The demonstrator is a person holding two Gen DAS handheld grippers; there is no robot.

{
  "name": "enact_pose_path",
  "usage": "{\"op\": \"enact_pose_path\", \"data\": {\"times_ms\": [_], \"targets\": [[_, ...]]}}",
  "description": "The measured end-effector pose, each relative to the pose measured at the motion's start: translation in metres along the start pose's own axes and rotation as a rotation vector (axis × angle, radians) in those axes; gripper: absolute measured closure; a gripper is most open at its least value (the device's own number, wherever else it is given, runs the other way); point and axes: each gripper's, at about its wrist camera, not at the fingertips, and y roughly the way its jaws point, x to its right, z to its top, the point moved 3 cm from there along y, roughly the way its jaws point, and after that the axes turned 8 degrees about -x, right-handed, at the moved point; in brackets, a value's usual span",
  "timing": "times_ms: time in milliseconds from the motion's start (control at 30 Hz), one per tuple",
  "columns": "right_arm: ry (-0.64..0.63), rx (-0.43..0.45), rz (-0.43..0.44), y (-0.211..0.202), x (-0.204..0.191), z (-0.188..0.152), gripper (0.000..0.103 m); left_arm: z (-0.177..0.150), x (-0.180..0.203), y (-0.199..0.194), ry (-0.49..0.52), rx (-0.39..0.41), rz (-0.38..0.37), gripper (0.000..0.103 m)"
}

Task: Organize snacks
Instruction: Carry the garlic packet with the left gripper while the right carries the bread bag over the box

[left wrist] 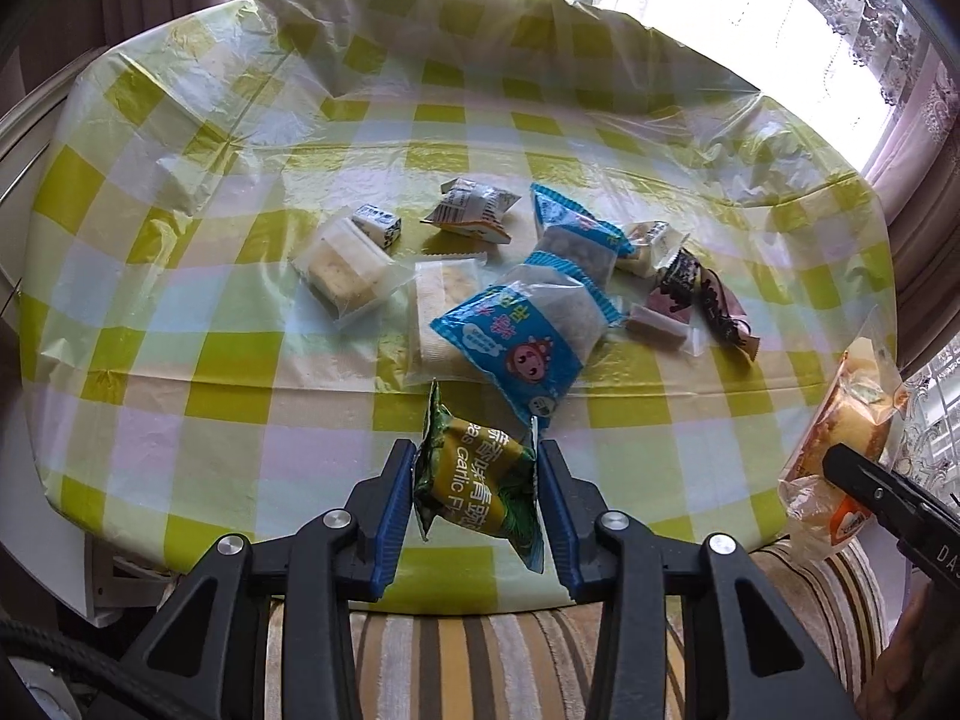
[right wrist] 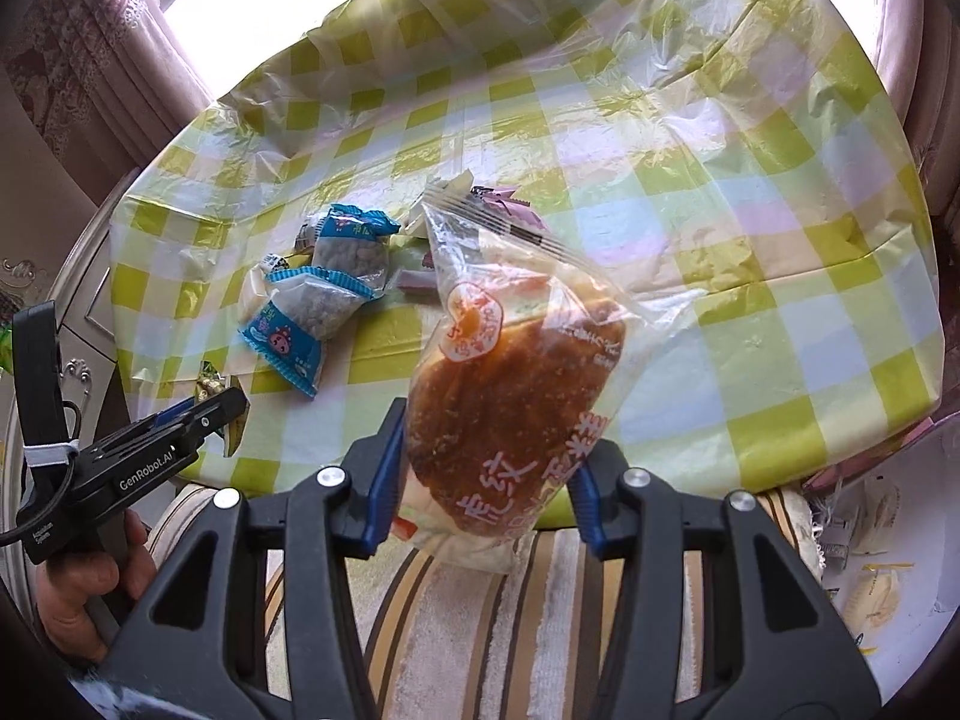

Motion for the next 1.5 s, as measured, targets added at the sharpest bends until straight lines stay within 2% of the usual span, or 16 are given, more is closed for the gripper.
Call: {"op": "enact_pose_path", "data": {"times_ms": [200,400,600,800,967,1100,1400,1433,1500], "targets": [[0.018,0.04,-0.007,-0.02,0.013,-0.001,0.052,-0.002,0.029,-0.008,0.045,0.011,-0.027,0.062],[0.062,0.077,-0.037,-0.045,0.042,-0.006,0.052,-0.005,0.068,-0.013,0.112,0.011,-0.071,0.062],[0.123,0.094,-0.09,-0.066,0.083,-0.018,0.052,-0.011,0.12,-0.014,0.195,-0.012,-0.173,0.062],[0.203,0.101,-0.179,-0.085,0.136,-0.038,0.052,-0.023,0.183,-0.019,0.309,-0.028,-0.275,0.062],[0.274,0.093,-0.252,-0.097,0.179,-0.057,0.052,-0.036,0.234,-0.017,0.396,-0.07,-0.382,0.062],[0.327,0.083,-0.292,-0.103,0.208,-0.07,0.052,-0.05,0.266,-0.008,0.436,-0.134,-0.458,0.062],[0.41,0.085,-0.356,-0.113,0.245,-0.08,0.051,-0.077,0.316,0.0,0.515,-0.236,-0.593,0.061],[0.417,0.089,-0.364,-0.114,0.247,-0.08,0.051,-0.08,0.319,0.0,0.526,-0.246,-0.611,0.06],[0.423,0.097,-0.379,-0.116,0.249,-0.08,0.049,-0.083,0.324,0.0,0.54,-0.267,-0.641,0.051]]}}
